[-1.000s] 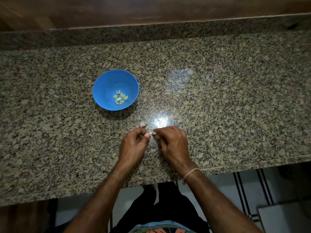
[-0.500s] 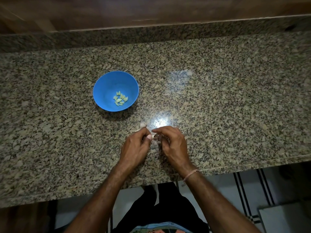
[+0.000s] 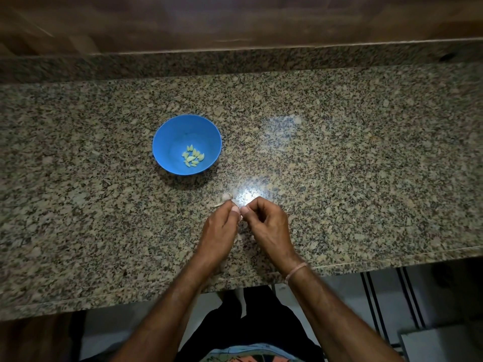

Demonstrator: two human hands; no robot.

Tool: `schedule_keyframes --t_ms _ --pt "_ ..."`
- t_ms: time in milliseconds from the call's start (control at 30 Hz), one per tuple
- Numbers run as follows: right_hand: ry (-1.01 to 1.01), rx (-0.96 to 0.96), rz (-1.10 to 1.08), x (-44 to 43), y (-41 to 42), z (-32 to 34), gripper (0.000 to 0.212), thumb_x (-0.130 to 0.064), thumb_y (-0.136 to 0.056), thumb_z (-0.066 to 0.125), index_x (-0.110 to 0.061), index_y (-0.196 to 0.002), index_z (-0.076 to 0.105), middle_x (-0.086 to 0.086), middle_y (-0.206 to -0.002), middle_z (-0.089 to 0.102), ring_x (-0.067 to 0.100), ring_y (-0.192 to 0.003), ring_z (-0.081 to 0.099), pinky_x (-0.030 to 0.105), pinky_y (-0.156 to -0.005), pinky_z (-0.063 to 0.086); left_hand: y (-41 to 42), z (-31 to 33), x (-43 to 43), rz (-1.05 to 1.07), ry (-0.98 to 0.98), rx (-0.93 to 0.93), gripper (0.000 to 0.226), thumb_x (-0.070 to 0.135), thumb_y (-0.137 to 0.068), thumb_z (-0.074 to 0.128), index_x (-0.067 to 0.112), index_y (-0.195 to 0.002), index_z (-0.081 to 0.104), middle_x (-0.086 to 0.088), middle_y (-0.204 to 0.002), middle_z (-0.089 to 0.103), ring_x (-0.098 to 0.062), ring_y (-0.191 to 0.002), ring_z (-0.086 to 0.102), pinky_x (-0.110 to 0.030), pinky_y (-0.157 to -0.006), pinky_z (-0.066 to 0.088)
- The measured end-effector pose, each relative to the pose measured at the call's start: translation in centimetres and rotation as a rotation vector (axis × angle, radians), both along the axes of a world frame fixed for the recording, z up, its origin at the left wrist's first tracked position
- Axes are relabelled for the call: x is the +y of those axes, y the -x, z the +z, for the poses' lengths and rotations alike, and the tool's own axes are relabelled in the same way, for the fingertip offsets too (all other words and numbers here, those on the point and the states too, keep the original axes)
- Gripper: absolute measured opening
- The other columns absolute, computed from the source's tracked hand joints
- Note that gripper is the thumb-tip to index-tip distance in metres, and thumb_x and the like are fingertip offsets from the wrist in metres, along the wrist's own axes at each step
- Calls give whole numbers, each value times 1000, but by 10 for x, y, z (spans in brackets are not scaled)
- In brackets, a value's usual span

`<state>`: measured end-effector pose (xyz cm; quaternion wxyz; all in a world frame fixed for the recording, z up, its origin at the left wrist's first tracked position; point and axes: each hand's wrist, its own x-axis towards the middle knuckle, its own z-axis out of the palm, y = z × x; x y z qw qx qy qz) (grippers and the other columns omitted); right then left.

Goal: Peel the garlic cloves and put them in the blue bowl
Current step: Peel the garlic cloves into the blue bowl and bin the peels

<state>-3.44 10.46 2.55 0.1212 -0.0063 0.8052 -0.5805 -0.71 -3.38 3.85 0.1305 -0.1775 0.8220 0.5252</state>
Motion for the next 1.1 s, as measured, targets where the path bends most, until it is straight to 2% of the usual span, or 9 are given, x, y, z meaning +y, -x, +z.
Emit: schedule_keyframes --t_ms 167,233,300,400,467,600,767,1000,1100 --pt "-119 194 33 -4 -3 8 18 -18 -97 71 -15 -81 65 -7 -72 64 6 -67 60 26 -61 53 3 6 -3 169 -560 -262 21 23 -110 40 15 -93 51 3 -73 46 -9 -59 44 -21 -49 34" --pt "-94 46 23 -8 -5 14 20 -21 -98 70 -12 -80 65 -5 -73 64 2 -65 57 21 -60 52 -2 4 -5 118 -381 -188 27 31 -111 40 13 -104 58 -3 -84 58 -16 -71 56 -29 -60 47" --pt "105 -260 -3 -9 -3 22 22 -20 -99 69 -9 -81 66 0 -73 65 6 -65 57 20 -58 51 -8 -3 -9 -44 103 59 36 40 -111 36 14 -118 60 -5 -99 65 -22 -88 64 -41 -76 53" --pt "379 -623 -26 -5 -1 32 17 -15 -101 65 -8 -86 67 2 -73 67 11 -63 57 20 -59 48 -14 -4 -13 -144 356 299 36 43 -106 31 17 -104 56 -1 -91 63 -21 -78 59 -43 -66 51" --pt "364 -576 -24 -4 -3 30 18 -17 -102 65 -10 -86 66 2 -74 66 11 -64 58 21 -60 49 -12 -2 -12 -69 146 219 33 39 -109 37 16 -98 58 -3 -85 64 -20 -75 60 -43 -67 50" --pt "-29 15 43 0 -12 16 22 -27 -100 68 -14 -82 63 4 -76 65 22 -71 61 36 -64 54 -4 12 -5 72 -406 -168 24 26 -111 42 17 -96 59 9 -77 53 -4 -62 48 -22 -56 40" --pt "12 53 41 6 -4 14 16 -16 -98 69 -13 -83 65 2 -77 67 19 -72 63 44 -66 55 -1 16 1 219 -748 -310 25 22 -109 44 19 -85 52 9 -65 46 -8 -57 40 -20 -47 29" --pt "151 -167 -27 20 4 14 16 -24 -98 71 -15 -86 70 9 -85 71 31 -84 69 55 -82 62 -6 7 21 135 -56 79 24 37 -109 50 21 -94 60 7 -79 61 -12 -73 58 -38 -68 56" --pt "153 -208 -27 22 9 16 17 -23 -99 71 -13 -85 71 7 -82 71 20 -78 67 52 -82 63 -5 4 27 229 4 121 12 36 -105 59 27 -98 65 10 -85 69 -9 -78 66 -41 -69 61"
